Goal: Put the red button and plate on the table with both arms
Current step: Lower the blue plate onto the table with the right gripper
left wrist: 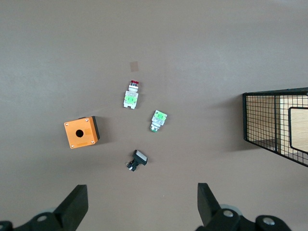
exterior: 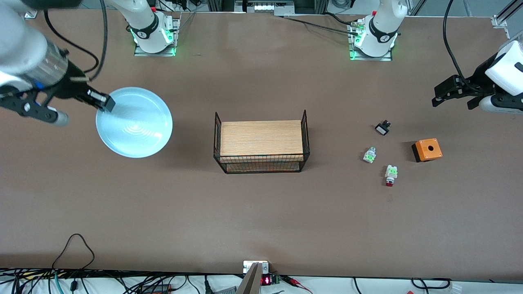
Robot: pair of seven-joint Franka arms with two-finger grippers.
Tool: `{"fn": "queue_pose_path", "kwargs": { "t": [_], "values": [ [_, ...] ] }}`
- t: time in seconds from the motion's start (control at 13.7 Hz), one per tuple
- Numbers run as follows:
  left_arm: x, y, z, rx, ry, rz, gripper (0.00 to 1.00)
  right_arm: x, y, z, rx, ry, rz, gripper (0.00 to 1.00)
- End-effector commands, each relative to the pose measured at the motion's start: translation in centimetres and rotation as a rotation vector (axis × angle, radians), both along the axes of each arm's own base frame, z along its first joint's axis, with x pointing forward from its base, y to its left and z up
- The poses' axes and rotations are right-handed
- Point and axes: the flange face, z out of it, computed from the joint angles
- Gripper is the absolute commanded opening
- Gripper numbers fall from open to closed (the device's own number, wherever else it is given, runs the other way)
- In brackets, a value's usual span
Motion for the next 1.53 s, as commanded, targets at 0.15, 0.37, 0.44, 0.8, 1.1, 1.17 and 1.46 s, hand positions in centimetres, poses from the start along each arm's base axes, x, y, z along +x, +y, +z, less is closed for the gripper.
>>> {"fn": "queue_pose_path", "kwargs": {
  "t": [0.15,0.37,0.44,0.8,1.1,1.17,1.46],
  "values": [
    [0.4,0.0,0.5,-0.020,0.006,-0.003,1.00,1.6,-5.1,-4.4,-0.011,-0.009,0.128,0.00],
    [0.3,0.4,1.3,-0.022,-0.006,0.004,1.00,2.9,-8.3,-9.4,-0.008,-0.020,0.219,0.00],
    [0.3,0.3,1.2,-0.022,-0.005,0.002,1.00,3.2,-8.7,-11.3,-0.009,-0.040,0.235,0.00],
    [0.5,0.0,1.0,-0.022,-0.003,-0.003,1.00,3.8,-10.6,-19.9,-0.016,-0.126,0.253,0.00],
    [0.4,0.8,1.1,-0.022,-0.005,0.013,1.00,4.5,-10.9,-25.4,-0.031,-0.186,0.256,0.01],
    [0.4,0.8,1.1,-0.020,-0.005,0.013,1.00,4.6,-11.0,-26.8,-0.035,-0.192,0.256,0.01],
    [0.4,0.9,1.1,-0.020,-0.005,0.013,1.00,5.0,-12.1,-32.3,-0.045,-0.203,0.240,0.04]
  ]
}}
